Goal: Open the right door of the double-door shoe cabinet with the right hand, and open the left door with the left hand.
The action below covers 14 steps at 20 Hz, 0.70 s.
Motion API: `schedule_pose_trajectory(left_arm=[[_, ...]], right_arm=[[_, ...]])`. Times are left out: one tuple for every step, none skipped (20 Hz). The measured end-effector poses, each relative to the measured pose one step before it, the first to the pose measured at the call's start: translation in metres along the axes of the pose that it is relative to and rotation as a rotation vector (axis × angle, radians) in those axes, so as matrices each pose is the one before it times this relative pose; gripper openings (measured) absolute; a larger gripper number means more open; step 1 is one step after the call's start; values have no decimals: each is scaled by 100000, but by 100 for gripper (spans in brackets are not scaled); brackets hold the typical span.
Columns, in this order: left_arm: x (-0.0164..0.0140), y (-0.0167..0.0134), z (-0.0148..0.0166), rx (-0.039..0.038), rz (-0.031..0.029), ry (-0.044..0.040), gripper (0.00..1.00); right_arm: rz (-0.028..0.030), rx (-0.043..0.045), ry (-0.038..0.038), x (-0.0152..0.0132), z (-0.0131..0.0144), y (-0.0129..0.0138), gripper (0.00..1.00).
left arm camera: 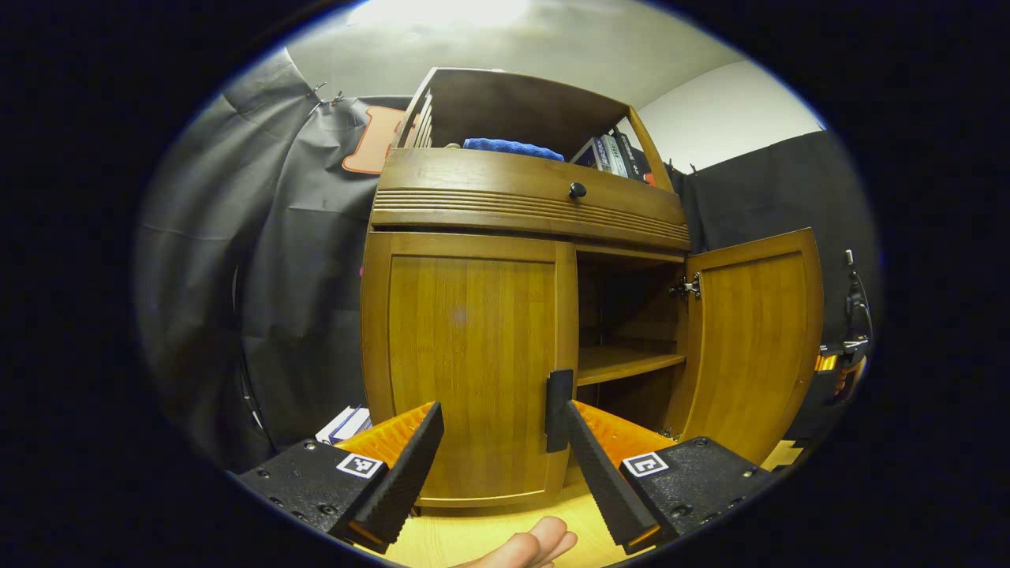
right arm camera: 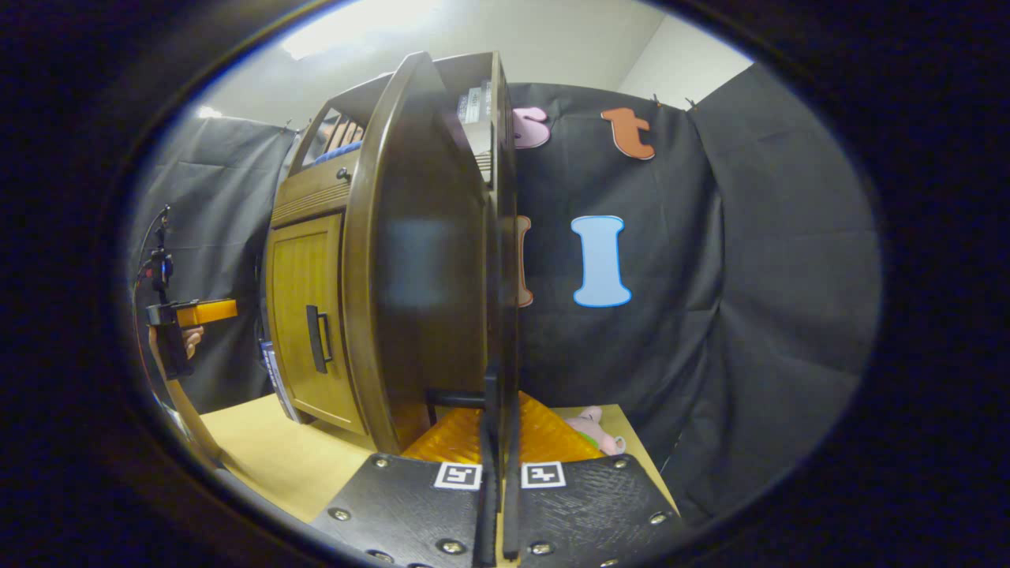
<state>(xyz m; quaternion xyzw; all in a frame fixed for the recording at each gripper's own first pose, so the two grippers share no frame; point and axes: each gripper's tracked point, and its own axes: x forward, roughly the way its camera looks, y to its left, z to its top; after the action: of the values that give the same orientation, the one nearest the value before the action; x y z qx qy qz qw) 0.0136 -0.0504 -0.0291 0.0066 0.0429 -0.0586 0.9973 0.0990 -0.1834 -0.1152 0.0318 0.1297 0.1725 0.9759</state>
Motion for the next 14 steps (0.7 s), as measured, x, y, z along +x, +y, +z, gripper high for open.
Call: schedule_pose_trajectory(left_arm=[[130, 33, -32, 113, 2, 133, 92], [118, 32, -162, -85, 59, 164, 92], [56, 2, -32, -30, 80, 298, 92], [103, 34, -99, -49, 112, 395, 92], [59, 16, -105, -65, 168, 462, 92], [78, 8, -153, -154, -1, 127, 92], [134, -60, -34, -127, -69, 346, 92], [108, -85, -249, -204, -123, 645, 92], [89, -125, -222, -260, -126, 744, 92], [67, -104, -243, -66, -90, 658, 92], [66, -104, -84, -15, 12, 479, 95], [-52, -118, -114, 670, -125, -86, 92], [61, -41, 66, 840, 683, -644, 92], [-62, -11, -114, 1733, 1046, -304, 92]], right_arm=[[-111, 199, -777, -39, 180, 81, 8], [165, -272, -368, -80, 53, 253, 4], [-429, -274, -206, -52, -16, 133, 6], [-747, -48, -17, -97, 57, 188, 8], [28, -263, -117, 75, -309, 163, 7], [-338, -92, 169, -422, -132, 323, 19], [-877, -406, 294, -176, -14, 41, 18], [-2804, -301, -205, -369, 60, -532, 18], [-1578, 748, -34, -414, -26, -276, 19], [-2606, -236, 85, -432, -179, -272, 27], [-1661, 218, 320, -530, -49, -307, 29], [-1784, -1269, 985, -658, -339, -145, 31], [-4072, -2160, 874, -777, -312, -676, 37], [-2824, -1147, -144, -838, -84, -736, 42]])
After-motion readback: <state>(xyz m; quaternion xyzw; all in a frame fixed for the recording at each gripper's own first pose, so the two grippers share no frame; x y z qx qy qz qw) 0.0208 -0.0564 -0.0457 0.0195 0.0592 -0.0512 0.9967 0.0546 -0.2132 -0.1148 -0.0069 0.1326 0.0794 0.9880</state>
